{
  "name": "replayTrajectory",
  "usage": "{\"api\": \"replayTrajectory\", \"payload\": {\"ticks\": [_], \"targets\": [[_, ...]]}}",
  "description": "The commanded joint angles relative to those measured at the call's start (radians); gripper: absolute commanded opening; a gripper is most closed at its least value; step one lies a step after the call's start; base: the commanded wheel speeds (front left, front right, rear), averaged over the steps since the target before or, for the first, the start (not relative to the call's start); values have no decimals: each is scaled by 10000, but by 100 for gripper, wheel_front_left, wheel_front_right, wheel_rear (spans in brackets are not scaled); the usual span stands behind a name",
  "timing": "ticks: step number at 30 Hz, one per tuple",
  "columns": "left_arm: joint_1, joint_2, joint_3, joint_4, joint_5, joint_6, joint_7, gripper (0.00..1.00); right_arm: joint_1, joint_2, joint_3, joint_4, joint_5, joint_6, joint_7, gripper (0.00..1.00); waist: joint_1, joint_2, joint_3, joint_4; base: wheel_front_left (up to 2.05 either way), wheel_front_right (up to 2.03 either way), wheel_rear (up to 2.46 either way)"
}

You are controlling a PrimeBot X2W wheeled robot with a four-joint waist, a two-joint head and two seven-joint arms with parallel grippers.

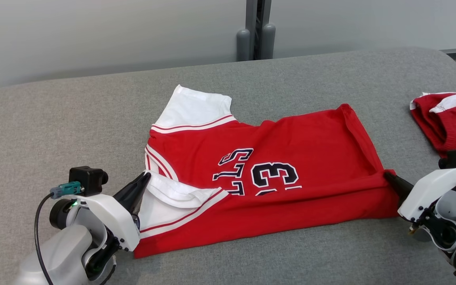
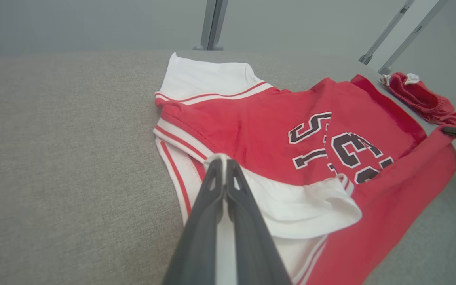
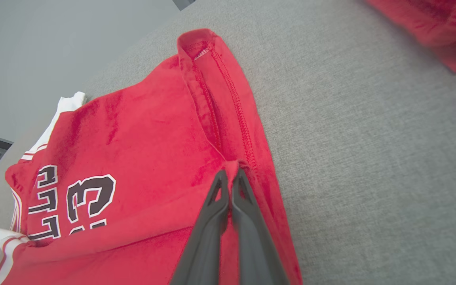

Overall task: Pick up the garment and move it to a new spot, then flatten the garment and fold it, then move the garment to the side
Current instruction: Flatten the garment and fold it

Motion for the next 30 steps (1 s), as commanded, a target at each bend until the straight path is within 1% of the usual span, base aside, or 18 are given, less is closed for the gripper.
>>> {"api": "replayTrajectory", "payload": {"ticks": [1,9,21,22,23,24,30], "targets": [[-182,10,-34,100,36,-6,-31,0,-131,38,19,67,99,0,-132,0,0,0,20,-8,0,0,0],[-239,-96,-149,363,23,-6,-105,0,-200,153,165,135,77,0,-366,0,0,0,40,24,0,0,0],[-457,-360,58,826,194,-6,-263,0,-392,86,303,364,161,0,-595,0,0,0,158,68,0,0,0],[-450,-379,105,901,181,-6,-270,13,-418,91,290,448,160,0,-682,25,0,0,154,63,0,0,0],[-459,-405,172,983,176,-6,-279,98,-456,116,272,529,159,-1,-762,82,0,0,148,57,0,0,0],[-458,-460,248,1055,163,-7,-281,100,-482,162,254,609,193,0,-811,100,0,0,136,51,0,0,0],[-495,-645,688,1394,477,51,-291,100,-517,259,318,805,228,0,-875,100,0,0,-10,30,0,0,0]]}}
